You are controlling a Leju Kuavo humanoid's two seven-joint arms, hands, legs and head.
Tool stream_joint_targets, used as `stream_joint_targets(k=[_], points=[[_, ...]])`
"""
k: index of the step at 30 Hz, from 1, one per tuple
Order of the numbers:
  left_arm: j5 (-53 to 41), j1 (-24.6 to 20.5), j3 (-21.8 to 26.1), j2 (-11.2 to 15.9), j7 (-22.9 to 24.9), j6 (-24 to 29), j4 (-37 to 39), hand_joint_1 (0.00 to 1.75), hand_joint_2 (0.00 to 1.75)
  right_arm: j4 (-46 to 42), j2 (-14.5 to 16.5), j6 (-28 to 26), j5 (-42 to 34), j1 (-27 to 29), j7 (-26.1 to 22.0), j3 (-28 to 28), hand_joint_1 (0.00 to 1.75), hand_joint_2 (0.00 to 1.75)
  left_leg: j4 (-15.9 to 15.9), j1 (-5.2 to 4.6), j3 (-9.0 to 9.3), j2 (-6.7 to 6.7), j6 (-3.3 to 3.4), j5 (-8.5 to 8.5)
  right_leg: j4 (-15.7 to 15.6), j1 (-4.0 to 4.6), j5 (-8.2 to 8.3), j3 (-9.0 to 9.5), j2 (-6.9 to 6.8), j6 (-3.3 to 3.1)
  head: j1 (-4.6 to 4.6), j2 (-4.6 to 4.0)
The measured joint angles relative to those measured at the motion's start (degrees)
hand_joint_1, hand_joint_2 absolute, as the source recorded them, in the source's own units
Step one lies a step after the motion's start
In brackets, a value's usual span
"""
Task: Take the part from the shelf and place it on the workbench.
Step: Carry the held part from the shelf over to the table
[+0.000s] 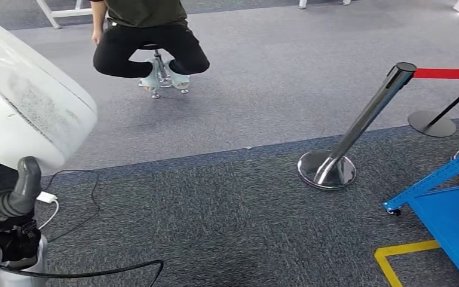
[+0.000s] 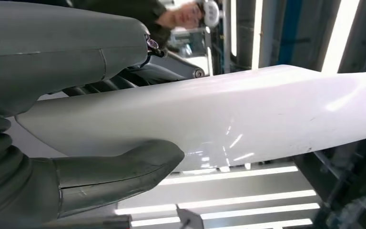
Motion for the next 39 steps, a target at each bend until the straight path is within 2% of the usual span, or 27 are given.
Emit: stream_joint_targets(k=[1,3,4,6,8,10,12,13,14,15,17,18,19,20,22,23,25,27,28,29,30,31,33,34,35,37,39], points=[[-0.19,-0.57,0.56,-0.34,0.63,0.59,0.11,1.75,1.75,-0.19,0.14,-0.44,0.04,-0.06,0.13,-0.12,0.0,0.0,0.13,0.08,0.02,-0.56,-0.21,-0.06,-4.02,-0.24,2.05,1.8,0.76,0.13,0.01,0.0],[-0.57,-1.33,1.32,-0.92,1.47,0.88,0.21,1.75,1.75,-0.66,0.61,-1.48,0.46,-0.14,-0.03,-0.3,0.0,0.0,0.66,0.06,-0.22,-1.54,-0.86,-0.24,-10.1,-0.63,4.26,4.75,2.41,0.12,0.03,0.0],[-0.72,-1.45,1.5,-1.04,1.5,0.75,0.22,1.75,1.75,-0.91,0.83,-1.78,0.72,-0.17,-0.41,-0.32,0.0,0.0,0.79,0.05,-0.39,-1.94,-1.21,-0.23,-11.32,-0.66,4.45,5.34,2.92,-0.05,0.02,0.0],[-0.45,-1.43,1.84,-1.12,1.32,0.26,0.22,1.75,1.75,-1.42,1.19,-1.87,1.26,-0.19,-1.43,-0.32,0.0,0.0,0.67,0.17,-0.61,-2.54,-1.75,-0.03,-11.47,-0.46,4.5,5.41,2.38,-0.78,0.03,0.0],[3.14,-1.37,2.33,-1.15,1.35,-1.02,0.24,1.75,1.75,-1.9,1.39,-1.99,2.21,-0.17,-2.95,-0.32,0.0,0.0,1.74,0.2,-1.18,-1.32,-2.27,-0.84,-11.62,-0.43,4.68,5.45,1.64,-1.55,-0.17,0.0],[9.72,-1.32,2.89,-1.19,1.85,-2.46,0.34,1.75,1.75,-2.29,1.46,-2.86,3.28,-0.04,-4.83,-0.33,0.0,0.0,6.97,0.14,-3.71,0.96,-2.74,-3.77,-11.74,-0.38,4.71,5.47,0.68,-2.15,-0.51,0.0],[13.81,-1.11,3.77,-1.23,2.57,-2.8,0.51,1.75,1.75,-2.62,1.46,-4.04,3.79,0.16,-6.37,-0.36,0.0,0.0,14.26,0.2,-7.44,1.89,-2.98,-6.82,-11.76,-0.23,4.61,5.45,-0.45,-2.44,-0.62,0.0],[14.31,-0.96,4.33,-1.24,2.88,-2.66,0.57,1.75,1.75,-2.79,1.46,-4.36,3.92,0.2,-6.78,-0.38,0.0,0.0,16.36,0.21,-8.6,2.03,-2.98,-7.26,-11.76,-0.16,4.55,5.45,-1.01,-2.52,-0.63,0.0],[14.28,-0.82,4.84,-1.26,3.1,-2.55,0.6,1.75,1.75,-2.91,1.46,-4.41,4.06,0.18,-6.97,-0.41,0.0,0.0,16.37,0.21,-8.71,2.12,-2.9,-6.6,-11.76,-0.09,4.5,5.48,-1.55,-2.55,-0.63,0.0],[14.17,-0.73,5.25,-1.27,3.24,-2.46,0.61,1.75,1.75,-2.98,1.46,-4.3,4.2,0.12,-7.02,-0.43,0.0,0.0,14.34,0.19,-7.73,2.31,-2.76,-5.1,-11.76,-0.04,4.44,5.55,-2.05,-2.53,-0.64,0.0],[13.76,-0.75,5.71,-1.3,3.33,-2.29,0.6,1.75,1.75,-3.06,1.46,-3.96,4.56,0.01,-6.69,-0.45,0.0,0.0,6.9,-0.04,-3.74,3.98,-2.4,-1.66,-11.7,0.16,4.23,5.78,-2.95,-2.28,-0.66,0.0],[13.51,-0.81,5.84,-1.33,3.2,-2.13,0.6,1.75,1.75,-3.08,1.46,-3.83,4.81,-0.01,-6.32,-0.45,0.0,0.0,3.79,-0.22,-2.07,4.83,-2.2,-0.73,-11.66,0.29,4.08,5.86,-3.34,-2.03,-0.63,0.0],[13.27,-0.88,6.05,-1.37,2.84,-1.82,0.59,1.75,1.75,-3.09,1.46,-3.78,5.03,-0.03,-5.9,-0.48,0.0,0.0,1.81,-0.39,-1.06,5.46,-2.0,-0.36,-11.67,0.42,3.96,5.93,-3.73,-1.76,-0.62,0.0],[13.13,-0.93,6.38,-1.42,2.35,-1.36,0.57,1.75,1.75,-3.11,1.51,-3.91,5.22,-0.03,-5.65,-0.53,0.0,0.0,0.97,-0.56,-0.74,5.51,-1.81,-0.4,-11.75,0.5,3.9,6.01,-4.15,-1.47,-0.57,0.0],[13.09,-0.89,7.4,-1.57,1.56,-0.21,0.31,1.75,1.75,-3.28,1.68,-4.76,5.54,-0.08,-6.12,-0.69,0.0,0.0,0.51,-0.55,-0.71,4.54,-1.2,-0.21,-11.88,0.38,3.75,6.23,-4.59,-0.87,-0.5,0.0],[13.24,-0.88,7.93,-1.65,1.44,0.26,0.09,1.75,1.75,-3.43,1.78,-5.28,5.69,-0.1,-6.62,-0.77,0.0,0.0,0.32,-0.44,-0.57,4.11,-0.88,-0.1,-11.26,0.31,3.24,6.05,-3.97,-0.6,-0.45,0.0],[13.58,-0.86,8.77,-1.79,1.44,0.79,-0.37,1.75,1.75,-3.7,1.88,-6.01,6.03,-0.06,-7.58,-0.87,0.0,0.0,0.05,-0.14,-0.25,3.26,-0.29,0.07,-6.3,0.2,0.45,3.86,-1.76,-0.23,-0.2,0.0],[13.99,-0.75,9.46,-1.84,1.38,1.54,-0.67,1.75,1.75,-3.95,1.93,-6.73,6.52,0.22,-8.83,-0.93,0.0,0.0,0.06,-0.1,-0.2,2.17,-0.03,0.03,1.61,0.22,-2.94,-0.04,-0.46,-0.12,0.0,0.0],[14.25,-0.63,9.87,-1.86,1.29,2.13,-0.86,1.75,1.75,-4.13,1.94,-7.15,6.83,0.4,-9.62,-0.95,0.0,0.0,0.07,-0.1,-0.17,1.57,0.0,0.02,4.17,0.23,-3.55,-1.48,-0.3,-0.1,0.01,0.0],[14.5,-0.49,10.33,-1.86,1.16,2.63,-1.11,1.75,1.75,-4.37,1.95,-7.49,7.06,0.54,-10.3,-0.98,0.0,0.0,0.08,-0.08,-0.11,0.94,-0.02,0.0,4.48,0.21,-2.94,-1.88,-0.24,-0.09,0.01,0.0],[14.67,-0.34,10.77,-1.87,1.04,3.01,-1.42,1.75,1.75,-4.63,1.95,-7.71,7.23,0.63,-10.82,-1.01,0.0,0.0,0.09,-0.03,-0.01,0.29,-0.07,-0.02,2.41,0.15,-1.26,-1.1,-0.13,-0.11,0.0,0.0],[14.78,-0.21,11.16,-1.89,0.94,3.21,-1.72,1.75,1.75,-4.9,1.95,-7.81,7.31,0.68,-11.13,-1.04,0.0,0.0,0.14,0.05,0.09,-0.39,-0.21,-0.08,-1.48,0.0,1.02,0.65,0.37,-0.08,0.01,0.0],[14.84,-0.02,11.72,-1.91,0.82,3.29,-2.25,1.75,1.75,-5.25,1.99,-7.9,7.37,0.67,-11.36,-1.12,0.0,0.0,0.49,0.11,0.06,-1.63,-0.75,-0.26,-8.99,-0.44,4.04,4.24,2.46,0.0,0.0,0.0],[14.85,0.05,11.93,-1.92,0.78,3.33,-2.47,1.75,1.75,-5.34,2.04,-7.93,7.44,0.64,-11.43,-1.15,0.0,0.0,0.65,0.12,-0.07,-2.11,-1.08,-0.29,-10.91,-0.53,4.53,5.21,3.2,-0.07,-0.04,0.0],[14.86,0.11,12.14,-1.92,0.76,3.44,-2.66,1.75,1.75,-5.43,2.09,-7.92,7.65,0.62,-11.6,-1.18,0.0,0.0,0.69,0.13,-0.22,-2.54,-1.42,-0.24,-11.46,-0.49,4.45,5.51,3.46,-0.29,-0.07,0.0],[14.94,0.26,12.55,-1.91,0.75,3.93,-2.95,1.75,1.75,-5.72,2.15,-7.89,8.51,0.62,-12.39,-1.24,0.0,0.0,0.61,0.28,-0.43,-2.88,-1.97,-0.11,-11.59,-0.29,4.68,5.56,2.45,-1.07,-0.09,0.0],[15.3,0.35,12.96,-1.88,0.75,4.93,-3.07,1.75,1.75,-6.1,2.17,-7.77,9.64,0.63,-13.52,-1.28,0.0,0.0,2.41,0.25,-1.34,-1.11,-2.44,-1.42,-11.81,-0.28,4.84,5.63,1.49,-1.86,-0.33,0.0]])
